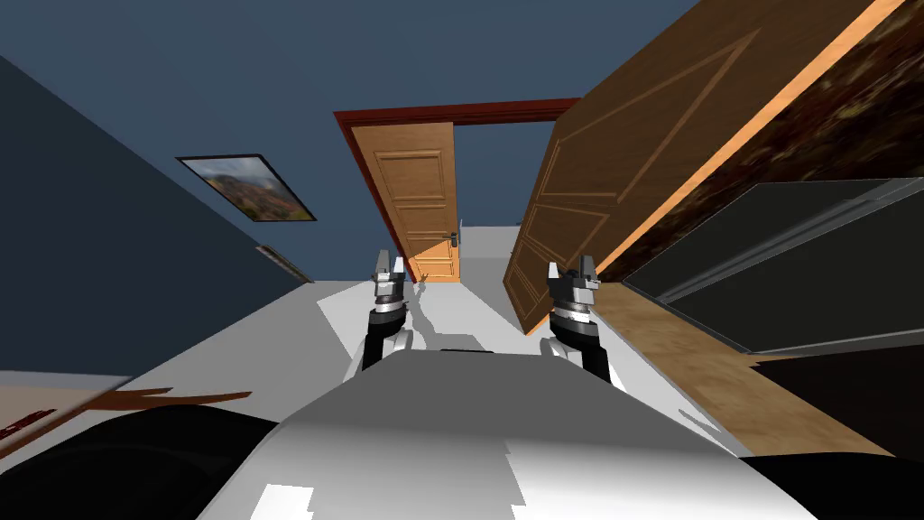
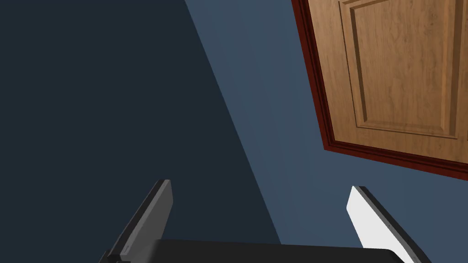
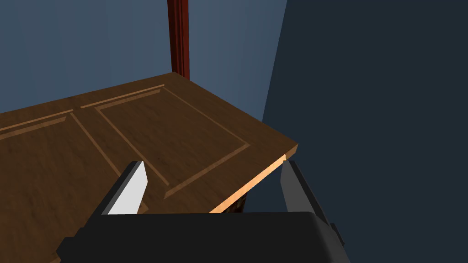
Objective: Pull the door open
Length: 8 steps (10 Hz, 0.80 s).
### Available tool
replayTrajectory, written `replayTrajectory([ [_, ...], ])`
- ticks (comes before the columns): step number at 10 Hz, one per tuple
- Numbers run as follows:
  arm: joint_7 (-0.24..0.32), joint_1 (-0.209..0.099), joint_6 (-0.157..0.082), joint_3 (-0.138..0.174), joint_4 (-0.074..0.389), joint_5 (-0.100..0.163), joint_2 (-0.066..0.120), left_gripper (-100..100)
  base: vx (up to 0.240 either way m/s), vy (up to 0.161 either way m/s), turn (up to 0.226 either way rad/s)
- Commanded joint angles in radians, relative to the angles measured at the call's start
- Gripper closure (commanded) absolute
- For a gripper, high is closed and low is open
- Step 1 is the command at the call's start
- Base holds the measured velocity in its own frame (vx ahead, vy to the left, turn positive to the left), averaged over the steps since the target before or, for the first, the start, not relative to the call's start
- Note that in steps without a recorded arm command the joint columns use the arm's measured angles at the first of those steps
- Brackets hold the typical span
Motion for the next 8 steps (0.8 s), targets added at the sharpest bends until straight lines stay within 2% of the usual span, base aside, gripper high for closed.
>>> replayTrajectory([
  [1, 0.010, -0.016, 0.008, 0.006, 0.035, 0.008, 0.015, -100, 0.084, -0.019, -0.043],
  [5, 0.027, -0.046, 0.022, 0.017, 0.099, 0.022, 0.039, -100, 0.161, -0.011, -0.030],
  [8, 0.047, -0.080, 0.038, 0.030, 0.173, 0.038, 0.063, -100, 0.153, -0.006, -0.040],
])
